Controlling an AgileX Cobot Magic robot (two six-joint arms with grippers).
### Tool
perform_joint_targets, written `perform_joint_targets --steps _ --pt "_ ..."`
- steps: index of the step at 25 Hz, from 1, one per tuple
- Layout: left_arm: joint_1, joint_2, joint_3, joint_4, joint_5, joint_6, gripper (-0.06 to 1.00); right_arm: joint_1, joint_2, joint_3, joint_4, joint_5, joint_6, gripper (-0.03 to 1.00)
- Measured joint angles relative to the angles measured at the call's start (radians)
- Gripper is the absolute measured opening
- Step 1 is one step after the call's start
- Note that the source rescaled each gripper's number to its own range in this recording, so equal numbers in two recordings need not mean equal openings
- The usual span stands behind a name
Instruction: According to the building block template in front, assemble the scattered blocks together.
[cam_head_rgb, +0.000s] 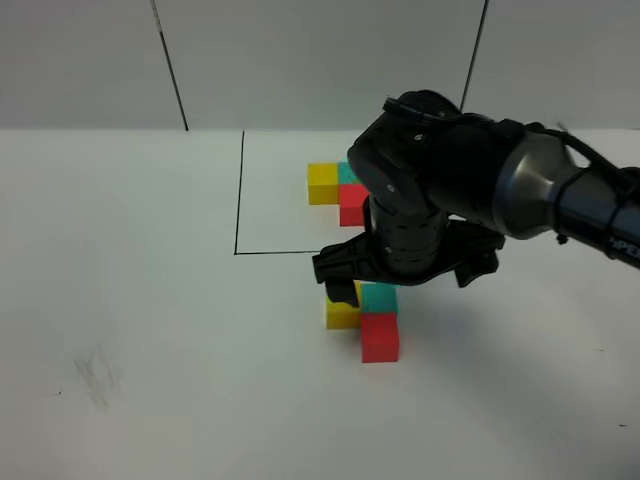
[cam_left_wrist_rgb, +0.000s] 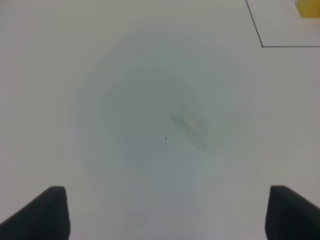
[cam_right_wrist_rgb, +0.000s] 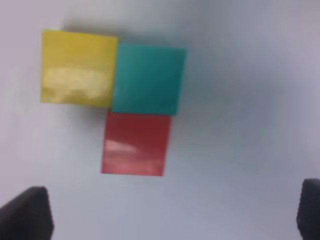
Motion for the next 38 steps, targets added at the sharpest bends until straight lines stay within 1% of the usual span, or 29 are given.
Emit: perform_joint_targets --steps 3,5,7,9,12,15,17,20,21,24,25,28,33,38 --pt "0.0 0.0 0.0 0.0 0.0 0.0 0.86 0.0 -0.058 0.0 -0.092 0.048 -0.005 1.0" --pt "0.0 0.0 0.0 0.0 0.0 -0.001 0.86 0.0 -0.095 0.0 -0.172 0.059 -0.021 1.0" --pt "0.0 0.0 0.0 0.0 0.0 -0.001 0.86 -0.014 -0.136 0.0 -0.228 0.06 -0.05 1.0" --pt "0.0 0.0 0.0 0.0 0.0 -0.001 0.86 -0.041 -0.186 0.0 -0.256 0.06 -0.084 1.0" --pt "0.0 0.0 0.0 0.0 0.0 -0.001 0.86 -0.128 -0.275 0.0 -0.275 0.062 -0.178 1.0" --pt "0.0 0.0 0.0 0.0 0.0 -0.001 0.86 -0.244 -0.35 0.0 -0.274 0.063 -0.306 1.0" --pt "0.0 0.0 0.0 0.0 0.0 -0.001 0.86 -0.34 -0.394 0.0 -0.263 0.064 -0.399 1.0" --pt "0.0 0.0 0.0 0.0 0.0 -0.001 0.86 -0.478 -0.456 0.0 -0.214 0.065 -0.534 1.0" --pt "0.0 0.0 0.0 0.0 0.0 -0.001 0.86 -0.541 -0.479 0.0 -0.19 0.066 -0.572 1.0" --pt "0.0 0.0 0.0 0.0 0.0 -0.001 0.86 -0.679 -0.56 0.007 -0.118 0.067 -0.652 1.0" --pt "0.0 0.0 0.0 0.0 0.0 -0.001 0.86 -0.712 -0.596 0.013 -0.103 0.07 -0.669 1.0" --pt "0.0 0.0 0.0 0.0 0.0 -0.001 0.86 -0.749 -0.708 0.042 -0.089 0.072 -0.711 1.0" --pt "0.0 0.0 0.0 0.0 0.0 -0.001 0.86 -0.75 -0.92 0.138 -0.071 0.072 -0.743 1.0" --pt "0.0 0.0 0.0 0.0 0.0 -0.001 0.86 -0.75 -1.119 0.31 -0.078 0.074 -0.736 1.0"
